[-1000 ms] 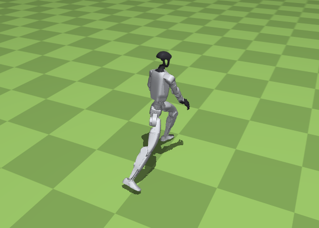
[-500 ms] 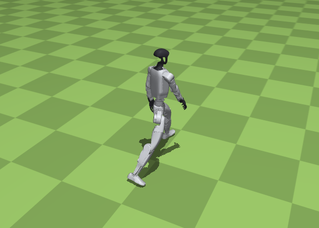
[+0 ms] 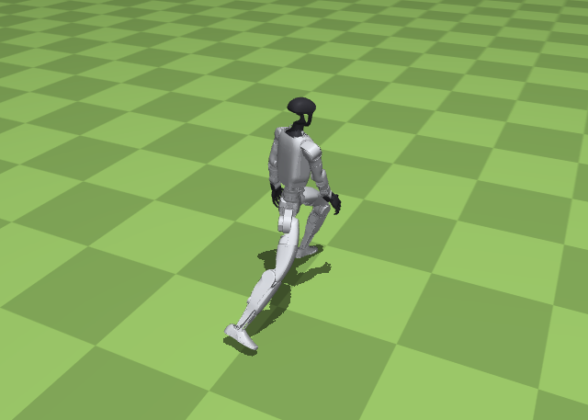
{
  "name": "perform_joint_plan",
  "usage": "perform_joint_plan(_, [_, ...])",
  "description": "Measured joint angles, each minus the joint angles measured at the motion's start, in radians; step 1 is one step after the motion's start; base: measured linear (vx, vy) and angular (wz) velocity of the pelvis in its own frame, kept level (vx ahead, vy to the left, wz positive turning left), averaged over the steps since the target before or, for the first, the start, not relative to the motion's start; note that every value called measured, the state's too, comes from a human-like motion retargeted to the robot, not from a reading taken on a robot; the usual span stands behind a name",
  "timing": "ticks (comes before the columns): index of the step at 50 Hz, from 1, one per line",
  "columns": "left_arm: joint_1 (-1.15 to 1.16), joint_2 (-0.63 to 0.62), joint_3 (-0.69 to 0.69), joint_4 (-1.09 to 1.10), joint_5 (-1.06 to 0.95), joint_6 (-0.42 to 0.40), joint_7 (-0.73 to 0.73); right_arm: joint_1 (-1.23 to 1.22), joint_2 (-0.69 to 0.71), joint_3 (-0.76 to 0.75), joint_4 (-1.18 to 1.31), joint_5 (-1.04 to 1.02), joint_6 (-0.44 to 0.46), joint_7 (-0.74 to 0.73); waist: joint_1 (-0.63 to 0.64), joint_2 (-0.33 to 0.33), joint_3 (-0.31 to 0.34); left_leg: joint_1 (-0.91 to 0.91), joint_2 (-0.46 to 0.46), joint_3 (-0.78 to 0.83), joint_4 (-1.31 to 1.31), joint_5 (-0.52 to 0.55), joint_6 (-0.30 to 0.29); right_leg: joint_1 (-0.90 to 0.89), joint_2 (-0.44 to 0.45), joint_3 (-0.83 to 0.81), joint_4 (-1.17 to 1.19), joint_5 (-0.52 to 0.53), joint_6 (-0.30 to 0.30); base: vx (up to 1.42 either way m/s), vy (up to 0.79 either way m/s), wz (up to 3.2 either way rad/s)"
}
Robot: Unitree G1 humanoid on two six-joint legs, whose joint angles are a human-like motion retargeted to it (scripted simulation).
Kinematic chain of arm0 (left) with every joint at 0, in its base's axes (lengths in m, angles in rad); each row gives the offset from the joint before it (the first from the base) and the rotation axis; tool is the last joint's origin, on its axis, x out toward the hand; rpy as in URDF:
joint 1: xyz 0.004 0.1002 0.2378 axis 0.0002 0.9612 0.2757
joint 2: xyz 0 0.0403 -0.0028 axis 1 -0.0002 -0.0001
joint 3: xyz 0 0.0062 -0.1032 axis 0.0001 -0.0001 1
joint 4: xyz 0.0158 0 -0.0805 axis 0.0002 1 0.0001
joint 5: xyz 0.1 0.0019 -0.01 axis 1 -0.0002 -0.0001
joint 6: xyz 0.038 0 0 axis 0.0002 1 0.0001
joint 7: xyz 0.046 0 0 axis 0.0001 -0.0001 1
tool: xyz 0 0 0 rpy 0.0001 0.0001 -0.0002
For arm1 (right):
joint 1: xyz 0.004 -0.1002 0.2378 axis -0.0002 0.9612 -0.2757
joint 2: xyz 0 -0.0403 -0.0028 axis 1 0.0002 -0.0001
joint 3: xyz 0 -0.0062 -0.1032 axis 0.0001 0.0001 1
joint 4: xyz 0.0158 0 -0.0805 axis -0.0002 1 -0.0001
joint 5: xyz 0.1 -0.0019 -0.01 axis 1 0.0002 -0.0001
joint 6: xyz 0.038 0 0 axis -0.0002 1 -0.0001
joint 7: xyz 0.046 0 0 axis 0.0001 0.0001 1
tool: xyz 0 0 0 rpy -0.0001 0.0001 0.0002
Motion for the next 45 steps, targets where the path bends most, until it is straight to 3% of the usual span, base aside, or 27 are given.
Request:
perform_joint_plan(7, [-0.195,0.165,0.023,-0.158,0.014,-0.029,0.119,-0.008,0.009,0.002,-0.076,-0.010,-0.006,-0.045,0.016,-0.028,0.065,-0.039,0.007,-0.016,0.041,-0.015,0.000,-0.029,0.001,0.012,-0.005,-0.006,-0.016,0.00,0.11,-0.06])
perform_joint_plan(13, [-0.273,0.264,0.090,-0.366,-0.021,-0.068,0.185,-0.039,0.020,0.045,-0.070,-0.009,-0.003,-0.023,0.011,-0.075,0.053,-0.025,-0.001,0.008,-0.073,0.050,0.000,-0.045,0.046,-0.014,-0.041,0.022,-0.012,-0.06,-0.15,0.01])
perform_joint_plan(22, [-0.276,0.209,0.138,-0.501,-0.012,-0.087,0.191,-0.084,0.002,-0.003,-0.066,0.039,-0.011,0.003,-0.044,-0.102,-0.007,0.052,-0.098,0.068,-0.464,0.242,0.000,-0.040,0.133,-0.114,-0.073,0.014,0.007,-0.14,-0.34,0.36])
perform_joint_plan(28, [-0.205,0.062,0.148,-0.345,0.056,-0.049,0.187,-0.092,-0.012,-0.048,-0.003,0.012,-0.017,0.007,-0.104,-0.024,-0.028,0.196,-0.170,0.074,-0.847,0.410,0.000,0.046,0.253,-0.213,-0.078,-0.021,-0.022,-0.13,-0.34,0.56])
perform_joint_plan(34, [-0.096,-0.048,0.105,-0.052,0.070,0.007,0.092,-0.079,-0.021,-0.007,0.085,-0.119,0.001,0.064,-0.089,0.108,-0.029,0.445,-0.110,0.115,-1.178,0.533,0.000,0.154,0.411,-0.219,-0.082,-0.074,-0.047,-0.02,-0.28,-0.08])
perform_joint_plan(40, [0.019,-0.119,0.070,0.168,0.084,0.041,-0.040,-0.084,-0.045,0.027,0.084,-0.220,-0.008,0.130,-0.080,0.184,0.004,0.626,-0.068,0.203,-1.329,0.545,0.005,0.196,0.471,-0.178,-0.063,-0.113,-0.040,0.00,-0.10,-0.23])
perform_joint_plan(45, [0.092,-0.139,0.072,0.204,0.096,0.042,-0.040,-0.093,-0.062,-0.025,0.060,-0.170,-0.016,0.081,-0.084,0.167,0.026,0.587,-0.070,0.189,-1.257,0.511,0.005,0.195,0.452,-0.179,-0.078,-0.104,-0.037,0.00,0.01,0.02])
